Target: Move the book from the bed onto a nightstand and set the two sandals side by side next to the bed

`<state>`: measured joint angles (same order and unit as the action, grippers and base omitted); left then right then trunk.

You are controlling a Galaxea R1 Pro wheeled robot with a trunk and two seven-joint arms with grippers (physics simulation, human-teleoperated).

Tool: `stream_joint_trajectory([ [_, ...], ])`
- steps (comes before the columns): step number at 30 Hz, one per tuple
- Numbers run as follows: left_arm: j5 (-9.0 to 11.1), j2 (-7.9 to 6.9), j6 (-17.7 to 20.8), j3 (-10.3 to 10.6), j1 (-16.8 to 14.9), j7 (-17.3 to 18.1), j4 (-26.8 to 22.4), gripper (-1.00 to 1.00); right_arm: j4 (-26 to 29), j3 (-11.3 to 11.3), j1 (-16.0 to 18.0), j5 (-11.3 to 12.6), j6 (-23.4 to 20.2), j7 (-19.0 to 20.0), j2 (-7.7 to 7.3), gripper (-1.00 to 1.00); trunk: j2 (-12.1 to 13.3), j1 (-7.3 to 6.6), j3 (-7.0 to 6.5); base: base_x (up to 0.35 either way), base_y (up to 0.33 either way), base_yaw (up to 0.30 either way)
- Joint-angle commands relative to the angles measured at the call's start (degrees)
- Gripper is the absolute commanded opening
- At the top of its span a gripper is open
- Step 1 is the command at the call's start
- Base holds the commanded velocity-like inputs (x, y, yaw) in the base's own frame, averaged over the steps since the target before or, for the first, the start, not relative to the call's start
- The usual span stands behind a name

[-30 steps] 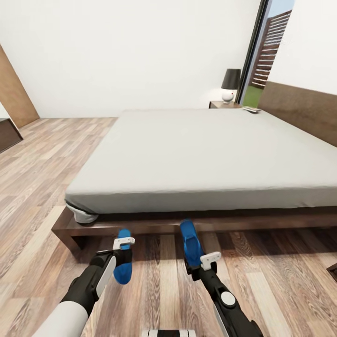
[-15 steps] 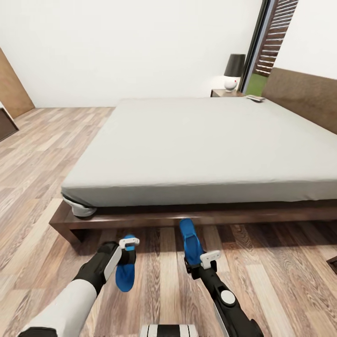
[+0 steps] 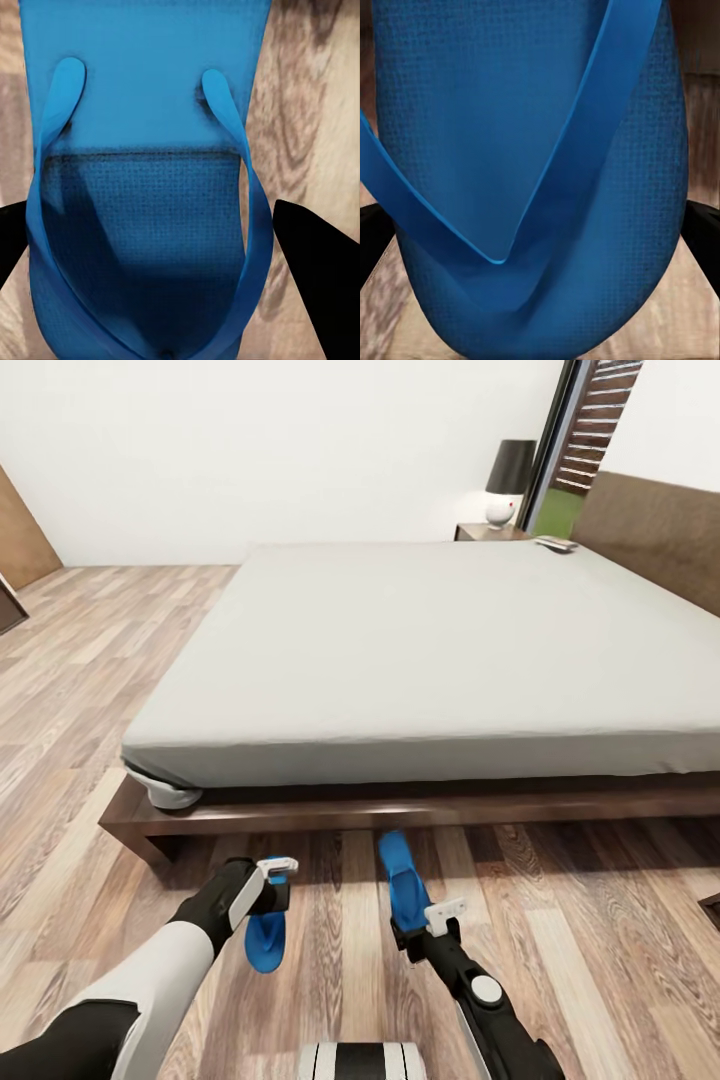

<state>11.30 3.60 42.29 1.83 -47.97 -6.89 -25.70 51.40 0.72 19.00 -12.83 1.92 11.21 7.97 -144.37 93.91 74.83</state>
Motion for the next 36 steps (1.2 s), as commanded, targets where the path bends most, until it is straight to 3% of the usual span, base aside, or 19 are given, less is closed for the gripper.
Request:
stream_joint_trajectory([
  [1,0.53,0.08,0.18,0.20,-0.01,-0.48,-0.16,-1.00,0.02,-0.17,0.05,-0.67,-0.54,1.21,0.03,-1.00,-0.03,0.01,0.27,0.000,0.000,0.000],
  [5,0.48,-0.41,0.00,0.20,-0.01,-0.35,-0.47,-1.00,-0.01,-0.08,0.23,-0.90,-4.32,2.34,-0.05,-1.00,-0.09,0.11,1.15,0.000,0.000,0.000],
  [7,0.47,-0.65,-0.08,0.20,-0.01,-0.03,-1.04,-1.00,0.97,2.62,0.66,-0.97,-12.51,3.33,-0.04,-1.00,-0.11,0.17,1.60,0.000,0.000,0.000],
  [9,0.47,-0.69,-0.03,0.20,-0.01,0.08,-1.28,-1.00,1.55,4.40,1.23,-0.97,-16.20,3.70,0.01,-1.00,-0.14,0.22,2.04,0.000,0.000,0.000],
  [10,0.47,-0.73,-0.02,0.20,-0.01,0.17,-1.64,-1.00,1.62,6.96,4.92,-0.83,-22.31,3.63,0.21,-1.00,-0.15,0.24,2.26,0.000,0.000,0.000],
  [14,0.47,-0.65,-0.07,0.24,-0.01,0.20,-2.30,-1.00,0.98,7.58,5.84,-0.79,-23.23,3.34,0.53,-1.00,-0.21,0.35,3.15,0.000,0.000,0.000],
  [25,0.24,-0.39,-0.16,0.68,0.01,-0.25,-2.34,-1.00,0.90,7.63,5.88,-0.80,-23.02,3.53,0.65,-1.00,-0.21,0.35,3.15,0.179,0.000,0.000],
  [36,0.39,-0.70,-0.05,0.16,0.04,0.20,-2.42,-1.00,1.17,7.60,5.88,-0.80,-22.96,3.76,0.52,-1.00,-0.35,0.63,5.58,0.013,0.000,0.000],
])
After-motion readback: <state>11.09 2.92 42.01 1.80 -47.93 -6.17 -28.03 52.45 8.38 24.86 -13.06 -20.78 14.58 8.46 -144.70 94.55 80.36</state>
